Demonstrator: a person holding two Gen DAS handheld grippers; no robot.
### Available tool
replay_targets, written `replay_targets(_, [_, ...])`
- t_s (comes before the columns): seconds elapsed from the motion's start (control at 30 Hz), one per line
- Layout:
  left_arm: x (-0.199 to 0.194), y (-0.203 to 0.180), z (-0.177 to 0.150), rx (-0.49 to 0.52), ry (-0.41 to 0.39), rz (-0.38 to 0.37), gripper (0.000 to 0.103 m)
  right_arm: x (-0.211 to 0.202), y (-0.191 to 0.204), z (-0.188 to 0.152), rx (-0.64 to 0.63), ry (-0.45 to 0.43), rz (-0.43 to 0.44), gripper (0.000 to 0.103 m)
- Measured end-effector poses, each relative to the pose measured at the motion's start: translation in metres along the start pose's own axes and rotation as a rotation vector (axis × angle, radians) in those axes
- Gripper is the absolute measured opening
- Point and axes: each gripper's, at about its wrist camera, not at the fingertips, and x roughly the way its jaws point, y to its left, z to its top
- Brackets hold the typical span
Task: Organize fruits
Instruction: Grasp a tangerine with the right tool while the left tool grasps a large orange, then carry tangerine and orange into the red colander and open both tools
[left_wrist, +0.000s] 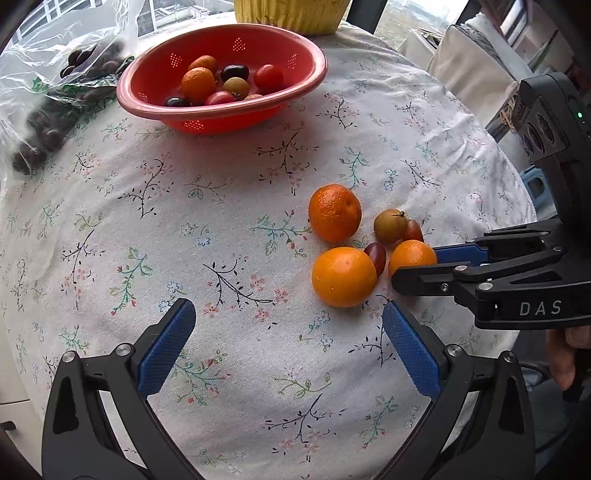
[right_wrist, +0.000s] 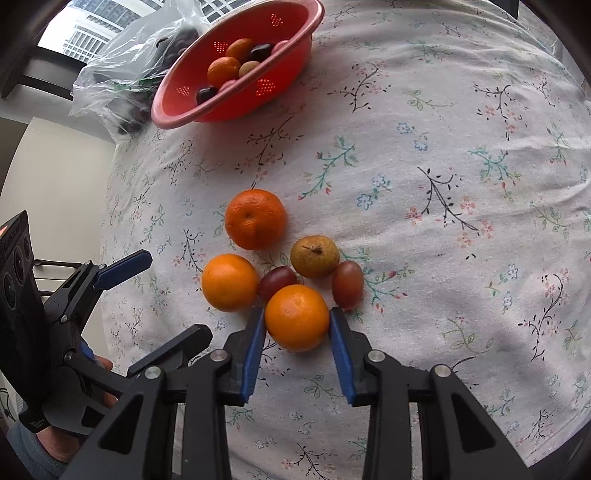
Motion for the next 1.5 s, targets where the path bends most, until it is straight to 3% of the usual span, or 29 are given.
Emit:
replay_targets(0.33, [0.016,-0.010,0.014,0.006,0.004,-0.047,0.100,-0.008,-0.015,-0.008,0.012,0.023,0.003,0.037])
replay_targets(0.7, [0.030,-0.018,0.019,0.031,0.035,-0.114,0.060,-0.010,-0.016,-0.008,-0.001,0.027,0.008,0.037])
replay_targets(0.83, [0.032,-0.019,0.019,0.031,0.033,-0.130,0.059,-0.009,-0.016,-0.008,0.000,0.029,0.006,0.037])
replay_targets(0.9, [0.032,-0.019,0.019,0.030,0.030,-0.140,0.049,-0.009,-0.015,-0.008,0.001,0.030,0.006,0.037])
replay_targets(1.03, [0.031,-0.018,0.019,0.032,0.027,-0.148,0.045,-0.007,-0.013,-0.009,-0.001,0.031,0.004,0.037])
replay_targets(1.07, [0.031,-0.018,0.019,0.032,0.025,-0.151,0.040,-0.007,-0.013,-0.009,-0.003,0.031,0.003,0.037])
replay_targets(1.5, [0.020,-0.013,0.018,0.009,-0.019,-0.167,0.038,-0.007,-0.013,-0.012,0.009,0.024,0.003,0.037])
